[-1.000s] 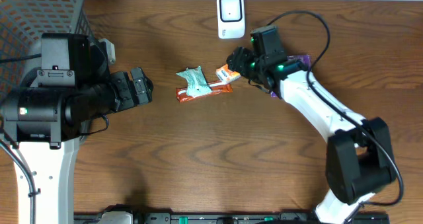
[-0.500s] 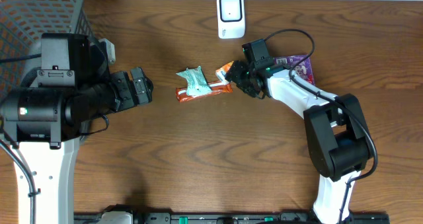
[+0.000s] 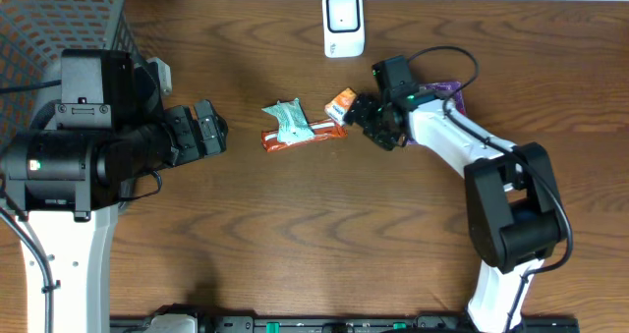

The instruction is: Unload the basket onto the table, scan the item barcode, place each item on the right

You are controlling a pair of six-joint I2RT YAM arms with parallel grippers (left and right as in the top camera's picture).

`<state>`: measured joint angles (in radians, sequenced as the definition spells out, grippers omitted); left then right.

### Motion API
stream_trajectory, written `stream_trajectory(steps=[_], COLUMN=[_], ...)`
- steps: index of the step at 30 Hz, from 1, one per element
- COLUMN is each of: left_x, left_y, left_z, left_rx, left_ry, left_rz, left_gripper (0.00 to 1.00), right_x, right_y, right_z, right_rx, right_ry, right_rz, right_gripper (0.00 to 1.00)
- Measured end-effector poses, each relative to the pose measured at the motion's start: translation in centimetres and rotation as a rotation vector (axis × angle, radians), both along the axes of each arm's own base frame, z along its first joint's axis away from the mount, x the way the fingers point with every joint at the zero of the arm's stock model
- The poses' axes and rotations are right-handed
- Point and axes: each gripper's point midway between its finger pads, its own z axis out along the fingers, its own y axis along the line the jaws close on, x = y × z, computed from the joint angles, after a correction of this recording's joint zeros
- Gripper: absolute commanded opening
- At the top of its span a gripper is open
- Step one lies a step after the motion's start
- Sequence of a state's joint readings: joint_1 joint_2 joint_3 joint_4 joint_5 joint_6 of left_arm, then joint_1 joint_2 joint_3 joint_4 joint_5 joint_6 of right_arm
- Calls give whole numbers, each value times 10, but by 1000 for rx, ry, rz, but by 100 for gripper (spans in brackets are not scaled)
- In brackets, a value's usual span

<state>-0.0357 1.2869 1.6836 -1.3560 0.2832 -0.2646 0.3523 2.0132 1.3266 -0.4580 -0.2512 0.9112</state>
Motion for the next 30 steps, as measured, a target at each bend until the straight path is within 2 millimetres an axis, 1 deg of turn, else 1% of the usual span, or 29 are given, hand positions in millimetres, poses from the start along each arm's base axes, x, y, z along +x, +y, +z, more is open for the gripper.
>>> stream_trajectory(steps=[2, 6, 16, 17, 19, 21, 24, 26, 30], left_x=[0, 0, 0, 0, 0, 0, 0, 0, 0], left_y=[0, 0, 0, 0, 0, 0, 0, 0, 0], left_z=[0, 0, 0, 0, 0, 0, 0, 0, 0], left_rx=[0, 0, 0, 0, 0, 0, 0, 0, 0], left_ry=[0, 0, 0, 0, 0, 0, 0, 0, 0], left_rz=[0, 0, 0, 0, 0, 0, 0, 0, 0], left_gripper=[98, 98, 98, 98, 98, 98, 98, 98, 98], right_x=[1, 0, -5, -5, -5, -5, -5, -4, 4], right_y=[-1, 5, 14, 15, 16, 17, 18, 17, 15], right_z=[5, 13, 12, 11, 11, 10, 10, 9, 12], right_rx=[10, 32, 0, -7, -25, -44, -68, -82, -90], right_ry=[-9, -19, -33, -36, -45, -56, -69, -77, -103], right_rz=[4, 23, 47, 49, 51, 58, 58, 52, 20], right_gripper=[73, 74, 74, 75, 82, 83, 81, 78, 73])
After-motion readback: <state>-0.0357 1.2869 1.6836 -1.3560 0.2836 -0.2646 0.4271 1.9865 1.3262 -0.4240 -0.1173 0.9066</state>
